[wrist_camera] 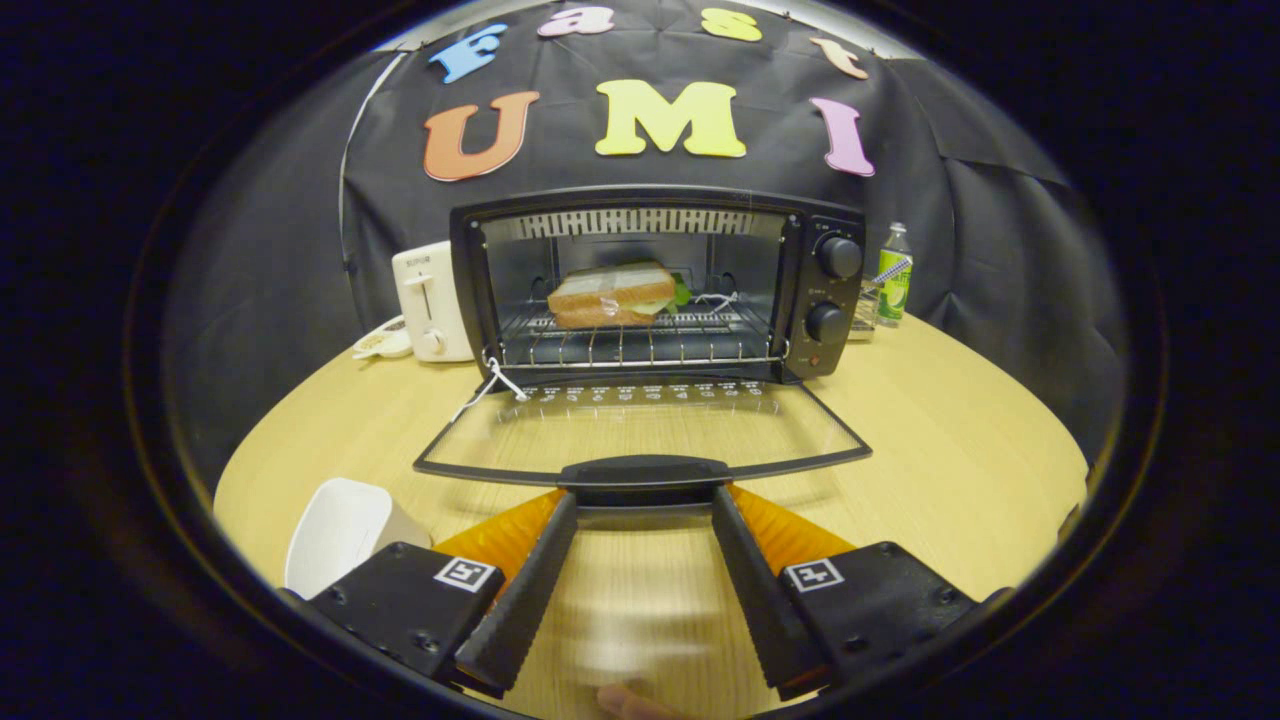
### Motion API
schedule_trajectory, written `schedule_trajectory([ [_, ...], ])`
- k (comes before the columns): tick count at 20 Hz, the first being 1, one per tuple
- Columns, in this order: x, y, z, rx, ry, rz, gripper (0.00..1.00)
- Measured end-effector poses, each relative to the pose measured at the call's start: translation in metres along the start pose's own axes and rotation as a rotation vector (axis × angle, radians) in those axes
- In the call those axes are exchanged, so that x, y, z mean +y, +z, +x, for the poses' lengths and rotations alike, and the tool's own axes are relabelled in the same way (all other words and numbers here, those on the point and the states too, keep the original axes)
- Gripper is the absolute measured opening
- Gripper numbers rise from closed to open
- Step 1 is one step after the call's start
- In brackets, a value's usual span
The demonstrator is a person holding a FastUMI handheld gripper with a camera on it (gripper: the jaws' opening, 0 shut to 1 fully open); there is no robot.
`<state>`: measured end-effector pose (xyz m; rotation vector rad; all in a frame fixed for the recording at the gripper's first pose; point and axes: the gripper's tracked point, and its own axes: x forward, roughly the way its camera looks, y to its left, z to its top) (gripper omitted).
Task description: Open the toaster oven, put the food inside, and close the toaster oven door.
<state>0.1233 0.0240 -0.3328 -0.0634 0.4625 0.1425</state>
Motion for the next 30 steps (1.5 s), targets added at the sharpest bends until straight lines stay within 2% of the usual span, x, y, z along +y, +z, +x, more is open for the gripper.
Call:
schedule_trajectory([
  [5, 0.0, 0.004, -0.003, -0.028, 0.002, 0.005, 0.9],
  [12, 0.0, 0.02, -0.013, -0.166, 0.009, 0.008, 0.9],
  [30, 0.002, 0.038, -0.019, -0.245, -0.003, -0.008, 0.91],
])
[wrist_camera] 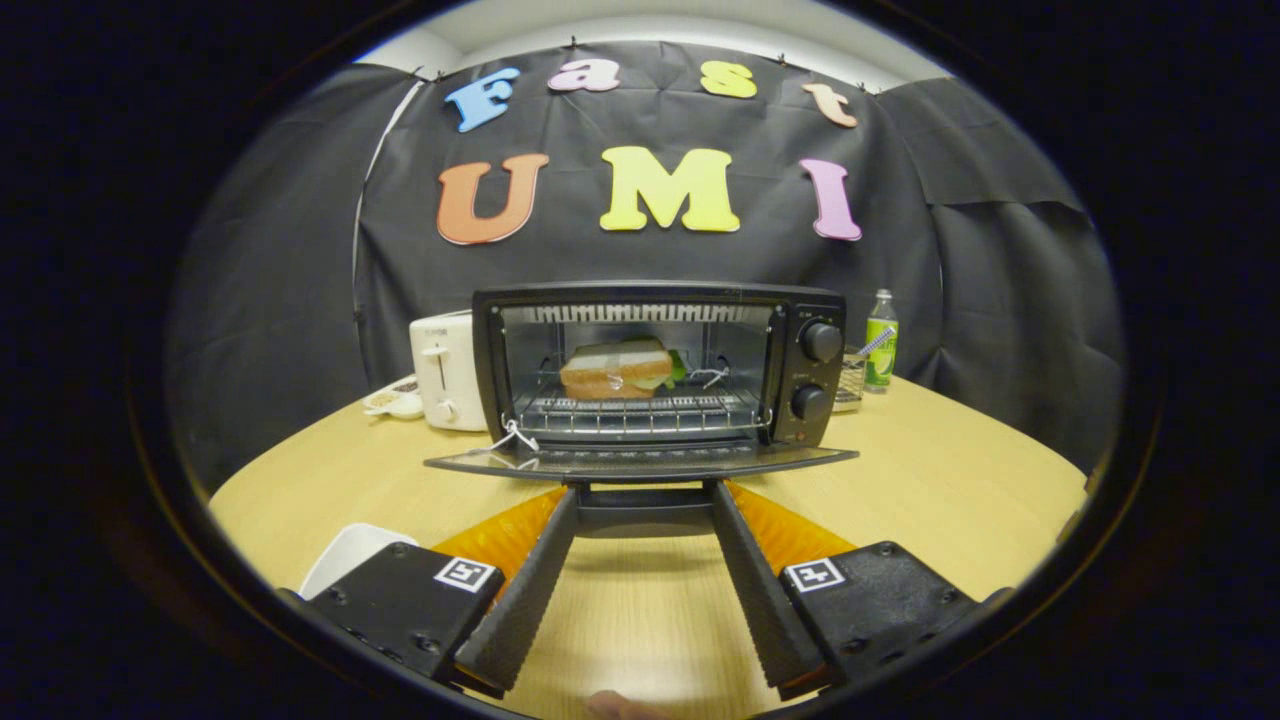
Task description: Open the toaster oven, put the food inside, and close the toaster oven door.
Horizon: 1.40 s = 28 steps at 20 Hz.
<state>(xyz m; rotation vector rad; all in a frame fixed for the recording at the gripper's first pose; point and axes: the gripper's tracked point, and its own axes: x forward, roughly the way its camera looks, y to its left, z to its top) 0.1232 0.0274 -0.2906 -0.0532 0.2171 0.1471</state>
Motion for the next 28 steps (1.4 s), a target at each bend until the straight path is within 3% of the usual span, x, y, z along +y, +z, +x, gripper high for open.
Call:
schedule_trajectory([
  [14, 0.004, 0.085, 0.028, -0.117, -0.019, -0.022, 0.9],
  [18, 0.007, 0.1, 0.029, -0.086, -0.018, 0.003, 0.9],
  [23, 0.002, 0.119, -0.012, -0.088, -0.035, -0.011, 0.9],
  [28, -0.008, 0.169, -0.086, -0.146, -0.056, 0.023, 0.9],
])
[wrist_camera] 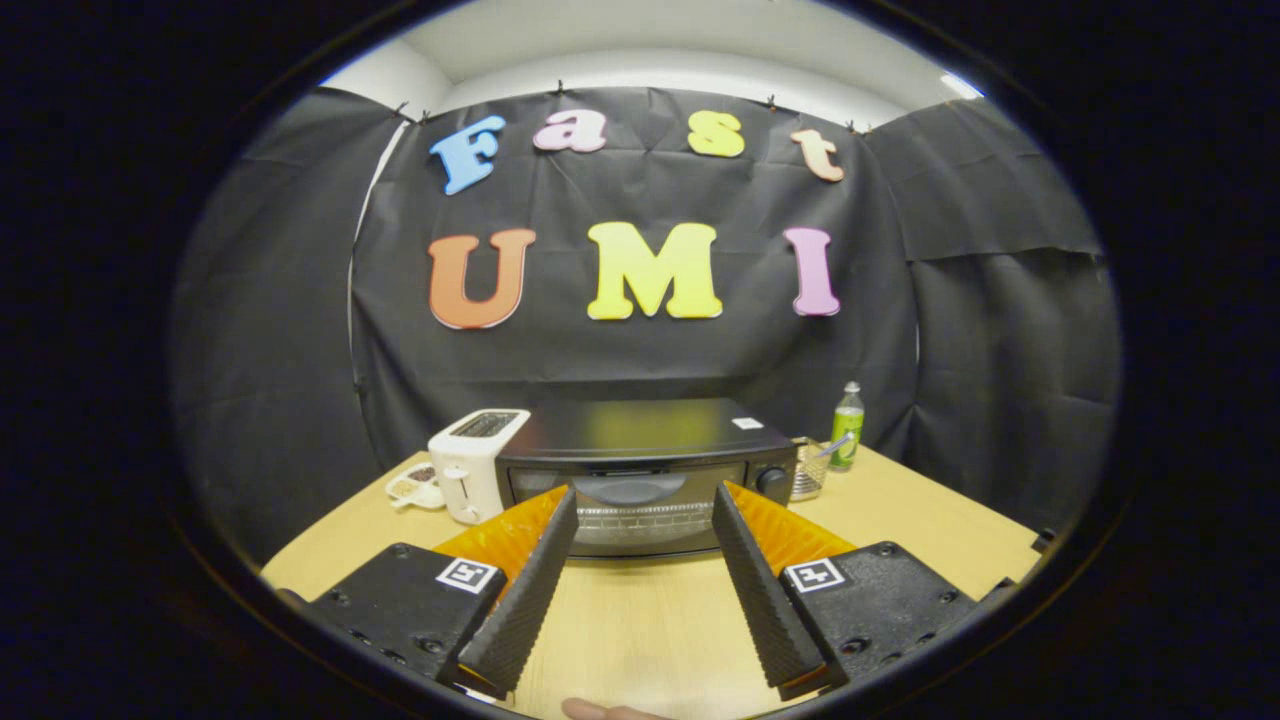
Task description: Open the toaster oven, put the food inside, and close the toaster oven door.
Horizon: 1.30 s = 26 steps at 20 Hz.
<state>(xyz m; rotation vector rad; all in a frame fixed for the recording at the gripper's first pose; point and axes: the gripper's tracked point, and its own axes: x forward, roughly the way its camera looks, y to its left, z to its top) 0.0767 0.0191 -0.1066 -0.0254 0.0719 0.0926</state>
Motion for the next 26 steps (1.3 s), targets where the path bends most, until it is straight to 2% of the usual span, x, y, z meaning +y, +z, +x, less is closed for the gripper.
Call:
schedule_trajectory([
  [3, 0.0, 0.039, -0.042, -0.051, 0.019, 0.018, 0.89],
  [8, -0.012, 0.079, -0.095, -0.12, -0.001, -0.008, 0.89],
  [13, -0.024, 0.088, -0.122, -0.13, 0.008, 0.055, 0.89],
  [20, -0.015, 0.087, -0.151, -0.161, 0.065, 0.029, 0.89],
  [23, -0.017, 0.088, -0.157, -0.152, 0.051, 0.003, 0.89],
  [26, -0.012, 0.09, -0.164, -0.165, 0.075, -0.002, 0.89],
])
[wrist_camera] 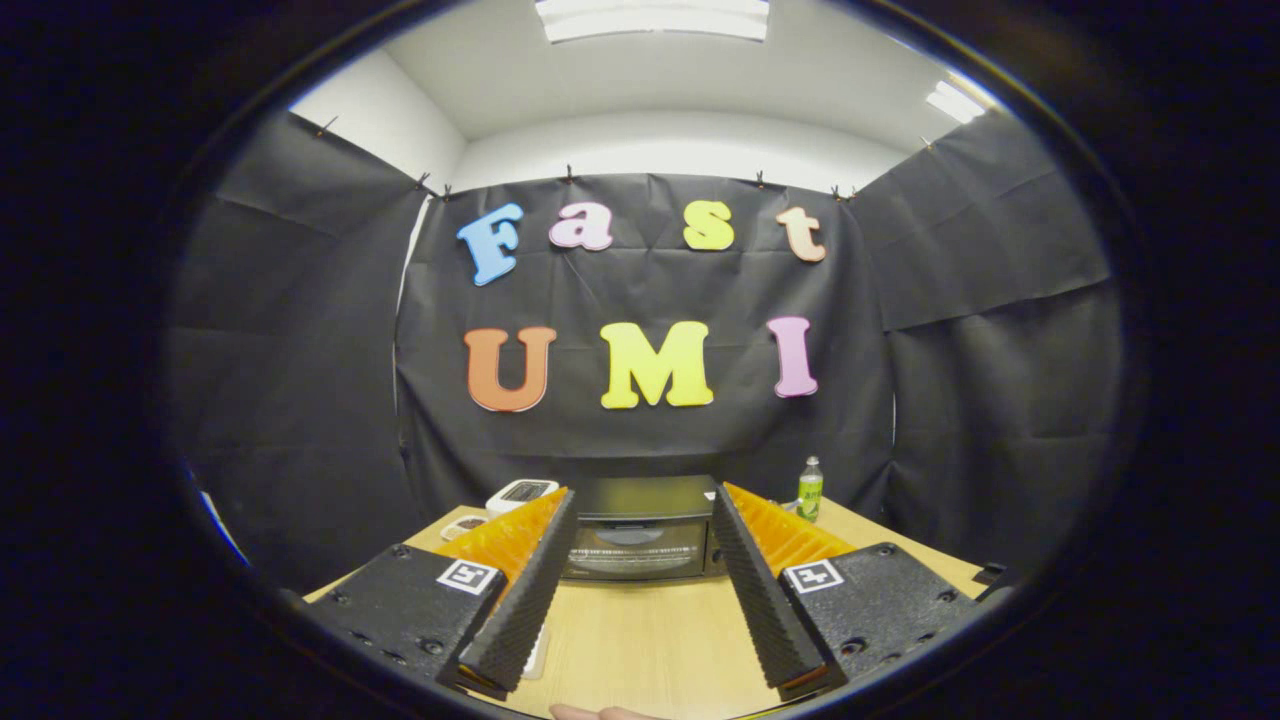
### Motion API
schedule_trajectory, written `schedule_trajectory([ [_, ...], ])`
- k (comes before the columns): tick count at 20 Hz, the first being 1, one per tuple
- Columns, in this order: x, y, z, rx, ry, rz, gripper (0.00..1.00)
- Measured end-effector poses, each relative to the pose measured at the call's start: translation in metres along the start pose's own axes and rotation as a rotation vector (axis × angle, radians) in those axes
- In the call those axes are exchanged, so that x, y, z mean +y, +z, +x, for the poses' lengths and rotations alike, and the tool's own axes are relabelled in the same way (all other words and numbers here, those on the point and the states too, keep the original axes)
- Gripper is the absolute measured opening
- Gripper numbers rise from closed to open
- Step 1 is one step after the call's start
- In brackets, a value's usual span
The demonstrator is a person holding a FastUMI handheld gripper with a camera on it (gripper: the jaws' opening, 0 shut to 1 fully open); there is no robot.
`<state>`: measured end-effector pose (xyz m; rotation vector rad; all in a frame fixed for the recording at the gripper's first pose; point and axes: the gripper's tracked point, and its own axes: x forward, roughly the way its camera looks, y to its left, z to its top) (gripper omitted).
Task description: Open the toaster oven, put the food inside, and close the toaster oven door.
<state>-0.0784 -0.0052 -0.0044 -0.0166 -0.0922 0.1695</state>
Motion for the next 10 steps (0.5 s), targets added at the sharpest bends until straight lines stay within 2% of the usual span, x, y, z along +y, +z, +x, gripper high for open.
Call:
schedule_trajectory([
  [10, -0.014, -0.002, -0.003, 0.004, -0.01, 0.015, 0.89],
])
